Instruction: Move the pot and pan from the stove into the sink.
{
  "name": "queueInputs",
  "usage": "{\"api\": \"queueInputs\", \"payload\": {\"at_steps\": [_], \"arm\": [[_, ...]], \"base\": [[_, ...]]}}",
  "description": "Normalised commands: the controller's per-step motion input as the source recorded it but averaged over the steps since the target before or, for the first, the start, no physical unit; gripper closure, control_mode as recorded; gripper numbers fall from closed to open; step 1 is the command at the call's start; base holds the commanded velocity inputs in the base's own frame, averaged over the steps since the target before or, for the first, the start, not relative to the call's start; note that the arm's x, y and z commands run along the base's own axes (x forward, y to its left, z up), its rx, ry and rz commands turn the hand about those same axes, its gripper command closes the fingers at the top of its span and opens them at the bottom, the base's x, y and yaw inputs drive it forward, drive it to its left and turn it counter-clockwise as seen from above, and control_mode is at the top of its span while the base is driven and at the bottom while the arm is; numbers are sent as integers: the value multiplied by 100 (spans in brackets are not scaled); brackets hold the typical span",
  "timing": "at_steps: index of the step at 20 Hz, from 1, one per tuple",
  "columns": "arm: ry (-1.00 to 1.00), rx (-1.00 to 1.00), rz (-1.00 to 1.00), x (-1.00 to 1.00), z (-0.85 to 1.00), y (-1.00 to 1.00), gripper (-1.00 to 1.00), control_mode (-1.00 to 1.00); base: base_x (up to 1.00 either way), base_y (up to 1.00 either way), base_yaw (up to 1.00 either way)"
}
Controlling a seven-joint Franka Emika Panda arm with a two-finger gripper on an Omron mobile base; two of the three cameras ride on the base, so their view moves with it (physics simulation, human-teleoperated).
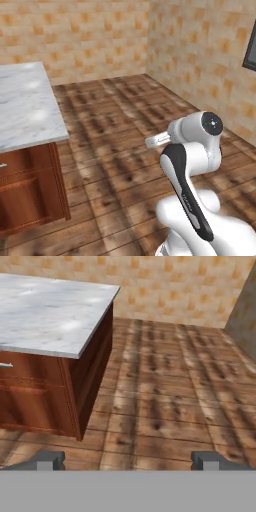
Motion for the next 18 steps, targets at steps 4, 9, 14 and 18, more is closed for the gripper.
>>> {"api": "queueInputs", "payload": {"at_steps": [4,9,14,18], "arm": [[0,0,0,0,0,0,-100,100],[0,0,0,0,0,0,-100,100],[0,0,0,0,0,0,-100,100],[0,0,0,0,0,0,-100,100]], "base": [[-1,51,2],[0,68,5],[0,74,6],[0,76,7]]}}
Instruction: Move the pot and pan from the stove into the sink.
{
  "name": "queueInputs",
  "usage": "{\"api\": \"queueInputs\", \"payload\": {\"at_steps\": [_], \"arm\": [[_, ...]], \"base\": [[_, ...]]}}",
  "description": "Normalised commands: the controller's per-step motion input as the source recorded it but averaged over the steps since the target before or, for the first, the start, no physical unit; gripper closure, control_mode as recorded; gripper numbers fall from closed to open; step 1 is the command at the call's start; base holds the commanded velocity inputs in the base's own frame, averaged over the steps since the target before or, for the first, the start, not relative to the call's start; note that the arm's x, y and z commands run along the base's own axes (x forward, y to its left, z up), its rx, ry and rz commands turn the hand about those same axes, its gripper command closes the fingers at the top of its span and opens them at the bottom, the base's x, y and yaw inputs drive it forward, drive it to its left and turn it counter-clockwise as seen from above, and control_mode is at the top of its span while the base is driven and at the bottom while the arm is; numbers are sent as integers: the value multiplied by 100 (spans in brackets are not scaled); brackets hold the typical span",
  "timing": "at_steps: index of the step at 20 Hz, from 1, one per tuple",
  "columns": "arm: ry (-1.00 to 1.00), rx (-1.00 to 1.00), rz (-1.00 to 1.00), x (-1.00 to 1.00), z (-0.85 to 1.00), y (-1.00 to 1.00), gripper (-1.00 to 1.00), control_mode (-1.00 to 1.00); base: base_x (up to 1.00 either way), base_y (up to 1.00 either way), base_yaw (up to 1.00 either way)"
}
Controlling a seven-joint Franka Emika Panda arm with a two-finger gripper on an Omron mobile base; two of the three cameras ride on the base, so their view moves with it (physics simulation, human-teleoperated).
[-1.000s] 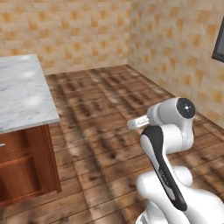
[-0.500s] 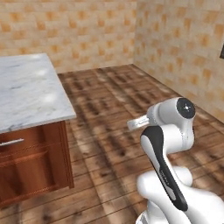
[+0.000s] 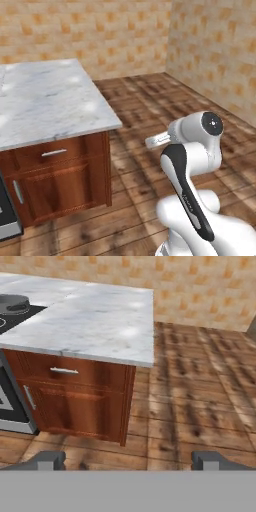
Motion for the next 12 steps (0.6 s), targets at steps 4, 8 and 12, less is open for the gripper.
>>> {"api": "queueInputs", "payload": {"at_steps": [4,8,12], "arm": [[0,0,0,0,0,0,-100,100],[0,0,0,0,0,0,-100,100],[0,0,0,0,0,0,-100,100]], "base": [[-2,78,7],[-1,80,7],[0,77,4]]}}
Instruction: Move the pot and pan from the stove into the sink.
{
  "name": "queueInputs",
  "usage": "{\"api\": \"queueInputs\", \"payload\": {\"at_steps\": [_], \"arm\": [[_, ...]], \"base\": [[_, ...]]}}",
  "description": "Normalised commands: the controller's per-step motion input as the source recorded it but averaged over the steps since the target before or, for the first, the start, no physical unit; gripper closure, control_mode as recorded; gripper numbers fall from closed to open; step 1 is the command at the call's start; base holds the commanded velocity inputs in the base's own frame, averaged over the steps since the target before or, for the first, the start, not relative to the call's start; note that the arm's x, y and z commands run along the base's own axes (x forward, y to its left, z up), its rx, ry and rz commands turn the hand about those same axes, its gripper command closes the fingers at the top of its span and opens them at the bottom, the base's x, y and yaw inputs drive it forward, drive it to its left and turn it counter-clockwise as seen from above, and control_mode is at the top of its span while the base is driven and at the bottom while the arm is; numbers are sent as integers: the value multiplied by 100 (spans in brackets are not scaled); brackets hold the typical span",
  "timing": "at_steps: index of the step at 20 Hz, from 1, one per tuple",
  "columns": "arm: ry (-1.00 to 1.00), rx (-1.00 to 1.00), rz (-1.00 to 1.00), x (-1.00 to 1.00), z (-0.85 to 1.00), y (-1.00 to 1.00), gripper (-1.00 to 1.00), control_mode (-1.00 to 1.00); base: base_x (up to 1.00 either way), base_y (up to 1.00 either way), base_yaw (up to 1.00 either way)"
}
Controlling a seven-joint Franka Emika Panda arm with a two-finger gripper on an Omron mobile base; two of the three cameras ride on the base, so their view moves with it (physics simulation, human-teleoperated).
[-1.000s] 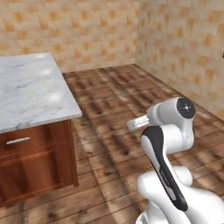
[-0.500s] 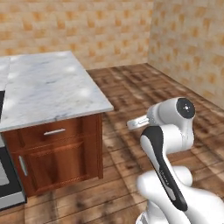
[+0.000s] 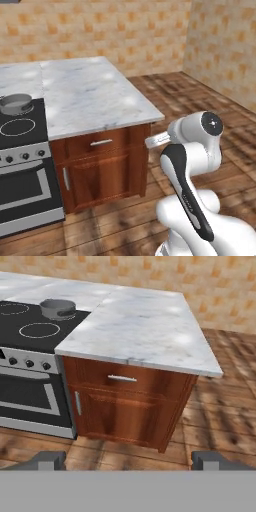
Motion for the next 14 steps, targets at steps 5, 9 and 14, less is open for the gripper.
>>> {"api": "queueInputs", "payload": {"at_steps": [5,9,14], "arm": [[0,0,0,0,0,0,-100,100],[0,0,0,0,0,0,-100,100],[0,0,0,0,0,0,-100,100]], "base": [[0,84,4],[0,88,3],[0,88,3]]}}
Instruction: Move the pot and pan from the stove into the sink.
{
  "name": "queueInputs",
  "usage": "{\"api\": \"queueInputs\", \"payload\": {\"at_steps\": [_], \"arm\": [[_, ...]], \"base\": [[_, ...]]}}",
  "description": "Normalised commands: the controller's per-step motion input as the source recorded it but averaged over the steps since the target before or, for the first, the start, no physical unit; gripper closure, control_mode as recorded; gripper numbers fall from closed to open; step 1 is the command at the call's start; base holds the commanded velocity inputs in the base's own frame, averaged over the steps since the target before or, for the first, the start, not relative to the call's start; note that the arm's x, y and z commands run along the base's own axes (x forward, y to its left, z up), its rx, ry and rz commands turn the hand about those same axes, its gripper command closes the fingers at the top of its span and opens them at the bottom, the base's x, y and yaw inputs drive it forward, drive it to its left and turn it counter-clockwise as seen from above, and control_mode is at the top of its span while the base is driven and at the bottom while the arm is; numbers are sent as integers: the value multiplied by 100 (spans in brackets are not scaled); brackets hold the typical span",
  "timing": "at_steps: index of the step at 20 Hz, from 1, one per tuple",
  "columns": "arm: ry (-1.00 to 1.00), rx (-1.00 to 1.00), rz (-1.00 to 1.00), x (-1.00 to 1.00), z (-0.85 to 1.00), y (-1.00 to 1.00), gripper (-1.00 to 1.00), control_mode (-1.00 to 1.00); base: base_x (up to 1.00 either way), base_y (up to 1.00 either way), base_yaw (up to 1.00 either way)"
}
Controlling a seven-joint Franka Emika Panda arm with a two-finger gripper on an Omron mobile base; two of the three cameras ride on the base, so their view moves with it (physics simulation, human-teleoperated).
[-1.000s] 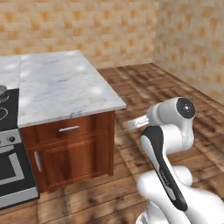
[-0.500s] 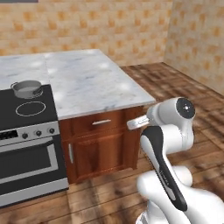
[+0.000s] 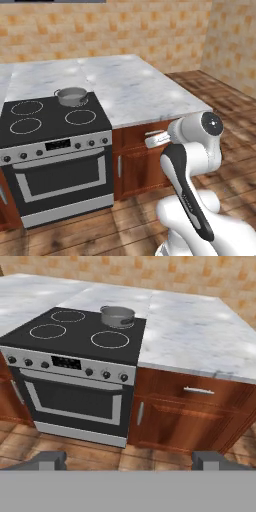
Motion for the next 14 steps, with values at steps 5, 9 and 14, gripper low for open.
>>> {"api": "queueInputs", "payload": {"at_steps": [5,9,14], "arm": [[0,0,0,0,0,0,-100,100],[0,0,0,0,0,0,-100,100],[0,0,0,0,0,0,-100,100]], "base": [[0,83,4],[-1,7,0],[3,0,0]]}}
